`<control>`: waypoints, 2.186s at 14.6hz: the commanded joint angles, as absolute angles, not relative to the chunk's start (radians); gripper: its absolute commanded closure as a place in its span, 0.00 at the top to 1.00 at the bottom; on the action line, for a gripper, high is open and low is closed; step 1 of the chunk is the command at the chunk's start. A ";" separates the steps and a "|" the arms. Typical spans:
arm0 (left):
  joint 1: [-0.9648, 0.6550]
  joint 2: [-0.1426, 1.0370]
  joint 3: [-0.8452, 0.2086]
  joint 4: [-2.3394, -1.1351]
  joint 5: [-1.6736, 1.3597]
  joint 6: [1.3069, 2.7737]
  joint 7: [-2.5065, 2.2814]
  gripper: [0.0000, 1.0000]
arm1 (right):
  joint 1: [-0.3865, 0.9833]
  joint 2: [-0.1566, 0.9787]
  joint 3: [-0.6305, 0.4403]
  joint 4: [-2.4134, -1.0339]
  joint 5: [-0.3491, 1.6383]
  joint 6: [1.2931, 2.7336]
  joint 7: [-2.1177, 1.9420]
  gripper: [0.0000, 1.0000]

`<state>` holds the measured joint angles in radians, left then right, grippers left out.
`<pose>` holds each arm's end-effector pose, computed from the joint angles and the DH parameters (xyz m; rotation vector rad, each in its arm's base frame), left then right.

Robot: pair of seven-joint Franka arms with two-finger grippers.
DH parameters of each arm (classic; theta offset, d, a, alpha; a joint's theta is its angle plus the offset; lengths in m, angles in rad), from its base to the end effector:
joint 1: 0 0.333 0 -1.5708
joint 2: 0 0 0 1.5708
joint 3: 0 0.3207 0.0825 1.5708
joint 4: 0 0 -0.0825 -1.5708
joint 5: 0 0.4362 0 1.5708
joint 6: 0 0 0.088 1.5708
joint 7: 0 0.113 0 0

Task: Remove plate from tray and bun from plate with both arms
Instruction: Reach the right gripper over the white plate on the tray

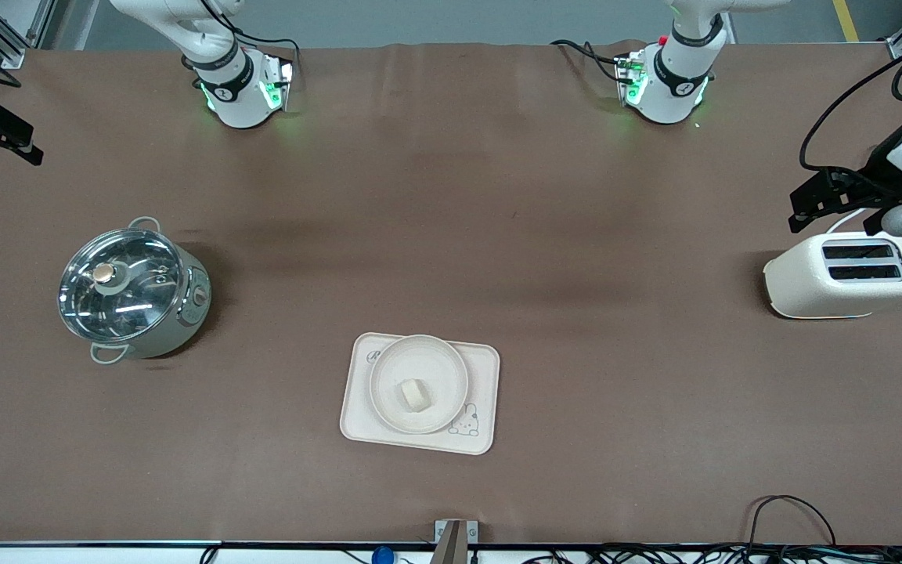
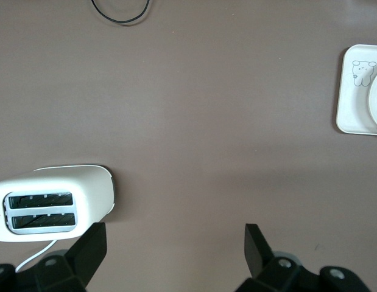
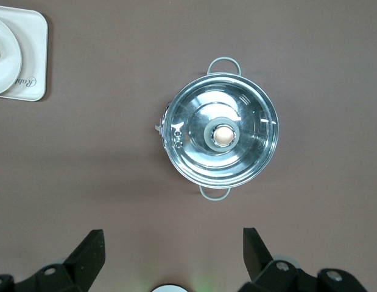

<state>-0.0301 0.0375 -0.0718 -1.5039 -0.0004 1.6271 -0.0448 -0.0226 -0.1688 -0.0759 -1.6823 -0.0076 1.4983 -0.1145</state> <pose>0.6222 -0.0628 0.6407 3.1281 -0.0891 0.1336 0.5416 -0.0580 0.6557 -3.1346 -0.0262 0.0236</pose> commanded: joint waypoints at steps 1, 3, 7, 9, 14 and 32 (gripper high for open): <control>-0.026 0.035 -0.072 -1.485 0.009 1.603 -0.023 1.00 | -0.014 -0.176 -0.069 -1.698 -0.026 1.519 -0.106 1.00; -0.026 0.040 -0.072 -1.476 0.008 1.600 -0.021 1.00 | -0.006 -0.178 -0.069 -1.697 -0.026 1.514 -0.106 1.00; -0.026 0.041 -0.069 -1.476 0.008 1.598 -0.045 1.00 | -0.003 -0.175 -0.069 -1.700 -0.023 1.522 -0.104 1.00; -0.023 0.044 -0.068 -1.474 -0.001 1.598 -0.035 1.00 | 0.041 -0.149 -0.067 -1.698 -0.012 1.554 -0.100 1.00; -0.031 0.041 -0.071 -1.477 0.009 1.597 -0.046 1.00 | 0.142 0.018 -0.069 -1.695 0.138 1.667 -0.063 1.00; -0.029 0.043 -0.075 -1.479 0.009 1.591 -0.043 1.00 | 0.477 0.800 -0.071 -1.430 0.466 2.396 0.347 1.00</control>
